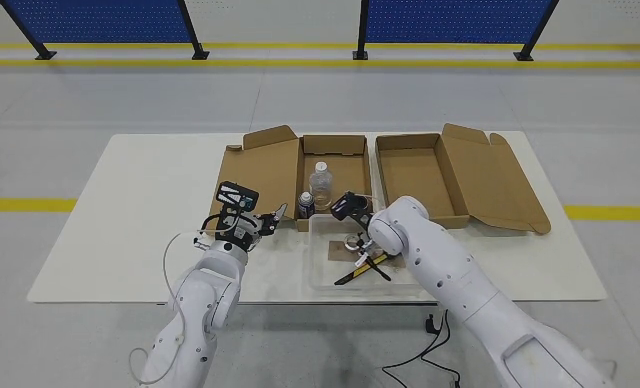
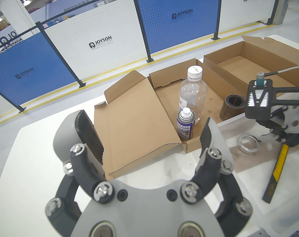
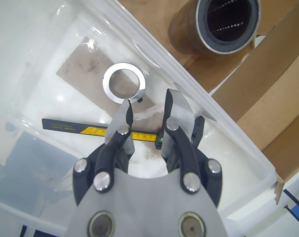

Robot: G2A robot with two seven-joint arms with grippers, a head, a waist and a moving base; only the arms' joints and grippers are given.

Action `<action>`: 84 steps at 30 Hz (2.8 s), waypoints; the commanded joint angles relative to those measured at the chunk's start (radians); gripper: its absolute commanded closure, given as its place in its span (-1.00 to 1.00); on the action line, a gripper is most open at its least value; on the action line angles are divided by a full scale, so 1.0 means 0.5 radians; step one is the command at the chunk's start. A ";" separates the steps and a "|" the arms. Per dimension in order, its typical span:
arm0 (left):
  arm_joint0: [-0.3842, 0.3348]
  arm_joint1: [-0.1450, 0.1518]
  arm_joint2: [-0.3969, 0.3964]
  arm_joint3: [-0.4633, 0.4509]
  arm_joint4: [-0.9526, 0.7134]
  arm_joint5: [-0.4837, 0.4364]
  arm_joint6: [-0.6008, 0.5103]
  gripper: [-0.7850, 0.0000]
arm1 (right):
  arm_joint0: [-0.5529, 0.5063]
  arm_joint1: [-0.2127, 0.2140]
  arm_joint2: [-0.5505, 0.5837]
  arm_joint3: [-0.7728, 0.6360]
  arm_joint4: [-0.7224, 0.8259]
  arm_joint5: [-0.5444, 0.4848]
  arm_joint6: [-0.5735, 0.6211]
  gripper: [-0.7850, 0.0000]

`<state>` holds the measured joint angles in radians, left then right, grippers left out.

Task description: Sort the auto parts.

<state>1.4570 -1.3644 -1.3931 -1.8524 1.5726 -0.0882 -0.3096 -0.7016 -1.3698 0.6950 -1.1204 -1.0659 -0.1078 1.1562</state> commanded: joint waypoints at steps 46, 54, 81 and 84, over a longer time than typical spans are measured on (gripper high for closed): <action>0.000 0.000 0.000 0.000 0.000 0.000 0.000 -1.00 | -0.002 -0.070 0.050 0.126 -0.050 -0.088 0.091 0.25; 0.000 0.000 0.000 0.000 0.000 0.000 0.000 -1.00 | 0.032 -0.107 0.016 0.223 -0.006 -0.130 0.076 0.50; 0.000 0.000 0.000 0.000 0.000 0.000 0.000 -1.00 | 0.049 -0.143 0.062 0.307 0.068 -0.175 0.050 1.00; 0.000 0.000 0.000 0.000 0.000 0.000 0.000 -1.00 | 0.026 -0.123 0.112 0.230 0.064 -0.179 0.039 1.00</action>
<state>1.4570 -1.3644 -1.3931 -1.8524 1.5726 -0.0882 -0.3096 -0.6848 -1.4345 0.7430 -0.9924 -1.0321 -0.1958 1.1786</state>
